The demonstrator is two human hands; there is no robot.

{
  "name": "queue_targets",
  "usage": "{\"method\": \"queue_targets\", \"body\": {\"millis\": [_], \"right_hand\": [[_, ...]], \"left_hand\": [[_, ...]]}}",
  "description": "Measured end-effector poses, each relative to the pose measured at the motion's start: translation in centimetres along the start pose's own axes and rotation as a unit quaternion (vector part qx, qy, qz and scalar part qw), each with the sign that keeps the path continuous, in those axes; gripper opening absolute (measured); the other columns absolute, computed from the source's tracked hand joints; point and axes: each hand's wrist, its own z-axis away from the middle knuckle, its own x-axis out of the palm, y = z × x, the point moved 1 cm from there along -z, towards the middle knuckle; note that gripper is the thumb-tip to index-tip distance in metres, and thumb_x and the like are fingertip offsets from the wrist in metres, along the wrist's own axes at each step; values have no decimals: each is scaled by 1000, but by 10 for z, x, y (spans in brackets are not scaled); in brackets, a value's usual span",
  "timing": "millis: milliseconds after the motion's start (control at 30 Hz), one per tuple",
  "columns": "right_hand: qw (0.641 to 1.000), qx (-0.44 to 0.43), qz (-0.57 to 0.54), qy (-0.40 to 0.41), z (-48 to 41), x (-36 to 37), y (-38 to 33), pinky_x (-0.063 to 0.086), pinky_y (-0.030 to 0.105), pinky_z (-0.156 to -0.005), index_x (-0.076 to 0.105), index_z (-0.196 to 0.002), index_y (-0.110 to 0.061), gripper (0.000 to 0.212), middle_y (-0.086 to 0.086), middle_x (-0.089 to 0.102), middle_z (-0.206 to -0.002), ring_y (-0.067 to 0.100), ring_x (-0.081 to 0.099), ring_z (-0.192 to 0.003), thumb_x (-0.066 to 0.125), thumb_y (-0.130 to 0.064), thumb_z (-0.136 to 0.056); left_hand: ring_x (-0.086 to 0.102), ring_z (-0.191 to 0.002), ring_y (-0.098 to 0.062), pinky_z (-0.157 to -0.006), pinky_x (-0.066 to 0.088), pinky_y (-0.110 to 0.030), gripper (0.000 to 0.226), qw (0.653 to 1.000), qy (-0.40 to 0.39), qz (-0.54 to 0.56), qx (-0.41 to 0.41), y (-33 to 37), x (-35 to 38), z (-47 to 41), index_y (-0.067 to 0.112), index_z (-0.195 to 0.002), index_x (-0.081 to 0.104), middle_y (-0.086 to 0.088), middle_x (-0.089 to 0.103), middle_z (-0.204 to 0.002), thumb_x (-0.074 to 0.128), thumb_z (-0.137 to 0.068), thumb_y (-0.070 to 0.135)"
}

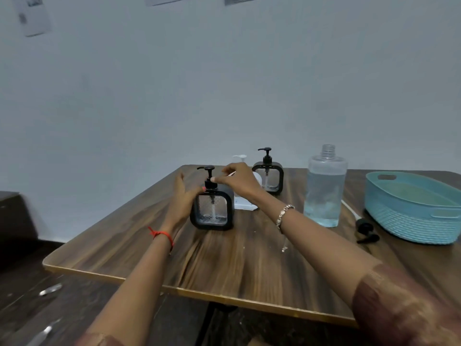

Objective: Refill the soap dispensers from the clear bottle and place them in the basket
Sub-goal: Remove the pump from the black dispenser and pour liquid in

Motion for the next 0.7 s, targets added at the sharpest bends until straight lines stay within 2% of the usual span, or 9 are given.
{"method": "queue_targets", "body": {"millis": [100, 167, 267, 367, 433, 500, 567, 633, 700], "right_hand": [[999, 17, -2, -28, -4, 12, 0, 36, 34, -59, 58, -77, 16, 44, 32, 54, -72, 32, 46, -62, 78, -22, -72], [999, 27, 11, -46, -8, 19, 1, 29, 29, -52, 56, -63, 3, 37, 12, 44, -57, 20, 39, -54, 78, -26, -73], [998, 28, 30, -47, -12, 27, 5, 24, 17, -43, 51, -56, -8, 37, -3, 39, -50, 10, 35, -48, 77, -27, -73], [997, 20, 45, -52, -17, 28, 8, 24, 22, -47, 42, -52, -13, 41, -3, 36, -50, 10, 32, -47, 74, -23, -77], [995, 11, 65, -72, -19, 25, 7, 25, 26, -51, 44, -53, -12, 39, 1, 39, -52, 13, 34, -50, 72, -21, -79], [994, 4, 70, -88, -20, 17, 6, 32, 26, -56, 55, -62, -5, 28, 5, 49, -59, 15, 43, -57, 71, -20, -80], [993, -17, 73, -95, -19, 4, 5, 33, 13, -50, 58, -60, -8, 26, 1, 52, -56, 10, 45, -52, 71, -19, -80], [991, -36, 85, -99, -16, -13, 2, 30, 8, -43, 56, -58, -14, 28, -3, 51, -54, 2, 44, -47, 70, -19, -81], [990, -34, 87, -106, -13, -31, 3, 36, 12, -51, 64, -67, -8, 20, 6, 61, -64, 4, 51, -55, 69, -21, -82]], "left_hand": [[28, -134, -18, -99, 28, -28, 92, 996, -65, -6, -60, -14, 0, -5, 9, -148, 10, -10, 19, -156, 68, -76, 13], [34, -133, -23, -97, 32, -29, 104, 993, -85, -13, -85, -18, 2, -8, 7, -148, 10, -11, 22, -154, 73, -66, 18], [37, -133, -26, -100, 34, -30, 108, 991, -92, -24, -94, -20, 7, -11, 6, -149, 6, -12, 29, -151, 80, -70, 14], [48, -125, -28, -106, 39, -37, 96, 992, -93, -25, -80, -19, 7, -14, 5, -145, 25, -14, 45, -141, 82, -68, 13], [57, -115, -28, -100, 46, -41, 80, 992, -102, -26, -65, -16, 5, -14, 4, -134, 44, -14, 58, -128, 83, -65, 14], [64, -104, -24, -85, 53, -31, 63, 994, -100, -1, -49, -11, 5, -13, 8, -118, 58, -7, 67, -111, 85, -61, 13], [68, -89, -14, -70, 52, -21, 52, 994, -99, 23, -29, -4, 8, -12, 11, -106, 64, -3, 70, -98, 86, -59, 13], [68, -78, -6, -63, 51, -15, 44, 993, -112, 40, -12, 5, 16, -10, 12, -98, 67, 2, 72, -90, 86, -59, 13], [68, -73, -2, -61, 51, -13, 34, 990, -131, 59, 1, 15, 26, -8, 16, -90, 69, 6, 74, -81, 85, -60, 10]]}}
